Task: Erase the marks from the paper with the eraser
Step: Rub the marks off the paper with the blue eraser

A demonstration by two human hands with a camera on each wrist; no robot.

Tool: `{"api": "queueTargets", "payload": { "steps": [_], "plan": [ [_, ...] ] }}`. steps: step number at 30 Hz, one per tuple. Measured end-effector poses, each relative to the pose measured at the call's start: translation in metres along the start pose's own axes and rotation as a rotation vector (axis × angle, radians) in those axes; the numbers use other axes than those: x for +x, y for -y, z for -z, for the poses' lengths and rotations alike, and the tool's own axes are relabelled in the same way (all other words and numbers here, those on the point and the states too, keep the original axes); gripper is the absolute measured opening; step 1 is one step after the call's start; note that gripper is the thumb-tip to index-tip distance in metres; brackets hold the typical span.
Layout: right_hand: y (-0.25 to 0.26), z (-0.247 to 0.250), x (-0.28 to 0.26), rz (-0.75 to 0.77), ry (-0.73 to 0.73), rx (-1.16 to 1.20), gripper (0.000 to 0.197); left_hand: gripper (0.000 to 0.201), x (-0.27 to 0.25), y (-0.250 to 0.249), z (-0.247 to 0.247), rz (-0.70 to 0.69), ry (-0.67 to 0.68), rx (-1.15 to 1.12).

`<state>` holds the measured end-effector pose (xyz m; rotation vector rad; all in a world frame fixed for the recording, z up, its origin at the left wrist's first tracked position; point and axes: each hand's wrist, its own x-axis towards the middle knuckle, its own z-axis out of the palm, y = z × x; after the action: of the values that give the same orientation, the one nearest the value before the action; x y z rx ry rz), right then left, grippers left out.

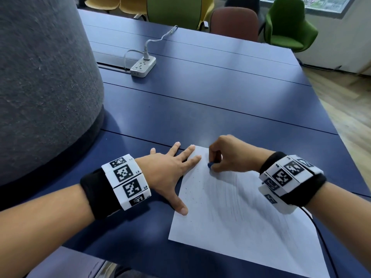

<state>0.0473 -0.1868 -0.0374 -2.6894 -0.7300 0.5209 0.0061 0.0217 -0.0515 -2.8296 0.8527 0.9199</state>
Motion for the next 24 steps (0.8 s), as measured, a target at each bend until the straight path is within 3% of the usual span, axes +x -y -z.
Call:
{"api": "queueTargets", "payload": {
  "steps": [2, 7, 11, 15, 20, 24],
  "plan": [
    [0.005, -0.001, -0.003, 0.022, 0.073, 0.000, 0.009, 0.138, 0.000, 0.000, 0.000, -0.001, 0.000, -0.001],
    [-0.002, 0.007, 0.003, -0.038, -0.052, -0.043, 0.009, 0.140, 0.000, 0.000, 0.001, 0.004, 0.015, -0.004],
    [0.011, 0.003, -0.004, 0.026, 0.115, -0.049, 0.011, 0.139, 0.000, -0.001, 0.001, 0.000, 0.012, -0.002],
    [0.003, 0.010, 0.004, -0.034, -0.024, -0.053, 0.013, 0.139, 0.001, -0.002, 0.001, 0.001, 0.009, 0.007],
    [0.019, -0.003, -0.012, 0.039, 0.238, 0.018, 0.011, 0.141, 0.002, -0.002, 0.001, 0.002, 0.007, 0.001],
    [0.011, 0.002, -0.006, 0.003, 0.046, -0.008, 0.010, 0.139, 0.002, -0.003, 0.001, 0.003, 0.010, 0.007]
  ]
}}
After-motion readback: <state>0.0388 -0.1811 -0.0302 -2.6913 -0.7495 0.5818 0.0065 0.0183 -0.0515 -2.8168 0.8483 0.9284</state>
